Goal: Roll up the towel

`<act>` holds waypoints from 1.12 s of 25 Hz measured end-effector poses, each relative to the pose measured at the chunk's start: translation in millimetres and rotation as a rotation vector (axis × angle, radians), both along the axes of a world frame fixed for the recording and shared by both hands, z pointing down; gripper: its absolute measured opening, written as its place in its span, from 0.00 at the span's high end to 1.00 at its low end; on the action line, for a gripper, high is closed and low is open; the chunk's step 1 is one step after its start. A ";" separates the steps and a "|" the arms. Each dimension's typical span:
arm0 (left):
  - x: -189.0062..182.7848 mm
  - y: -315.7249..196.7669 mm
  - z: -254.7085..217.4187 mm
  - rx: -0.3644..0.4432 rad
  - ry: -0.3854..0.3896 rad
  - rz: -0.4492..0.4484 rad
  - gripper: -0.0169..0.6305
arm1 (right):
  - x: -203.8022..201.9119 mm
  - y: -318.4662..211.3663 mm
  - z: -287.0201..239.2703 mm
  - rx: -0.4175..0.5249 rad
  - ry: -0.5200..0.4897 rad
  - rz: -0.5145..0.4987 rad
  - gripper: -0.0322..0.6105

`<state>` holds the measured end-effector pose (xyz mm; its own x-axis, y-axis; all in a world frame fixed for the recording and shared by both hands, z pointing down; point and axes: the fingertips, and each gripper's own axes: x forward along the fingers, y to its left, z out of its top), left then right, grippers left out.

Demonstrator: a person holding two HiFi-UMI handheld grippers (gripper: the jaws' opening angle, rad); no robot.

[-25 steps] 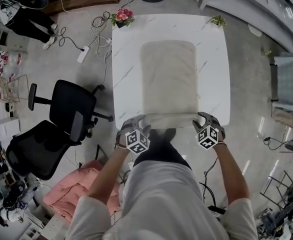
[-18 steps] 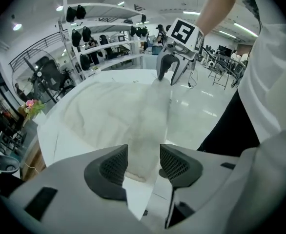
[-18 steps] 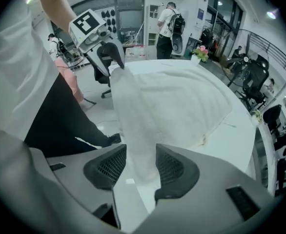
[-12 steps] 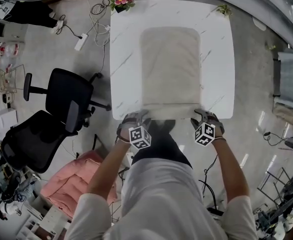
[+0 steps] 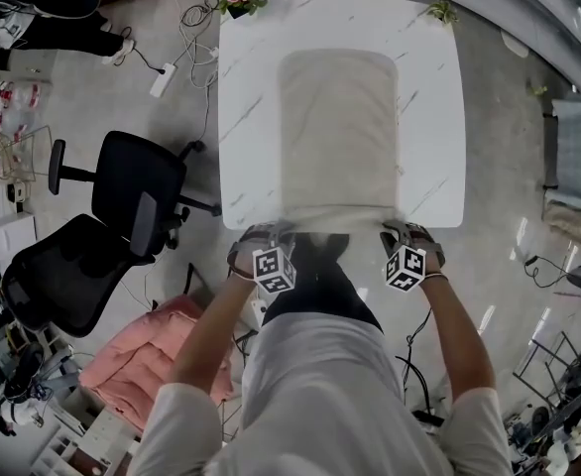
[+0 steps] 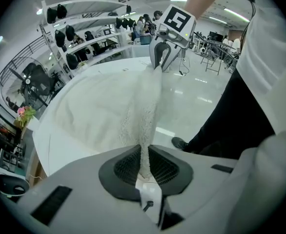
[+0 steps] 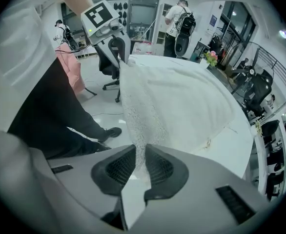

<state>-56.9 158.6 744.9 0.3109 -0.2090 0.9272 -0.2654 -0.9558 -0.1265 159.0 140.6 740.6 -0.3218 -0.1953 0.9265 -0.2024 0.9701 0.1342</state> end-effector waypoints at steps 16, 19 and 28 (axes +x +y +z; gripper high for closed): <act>-6.1 21.5 -21.2 -0.370 0.028 0.133 0.89 | -3.6 21.1 -23.8 -0.377 -0.031 0.010 0.83; -5.3 -4.6 -24.4 -0.384 0.021 0.123 0.88 | -4.8 -2.0 -24.4 -0.377 -0.020 0.019 0.82; -10.0 -75.4 -5.5 -0.177 -0.047 -0.017 0.72 | 1.4 -69.1 -8.4 -0.194 0.026 0.173 0.70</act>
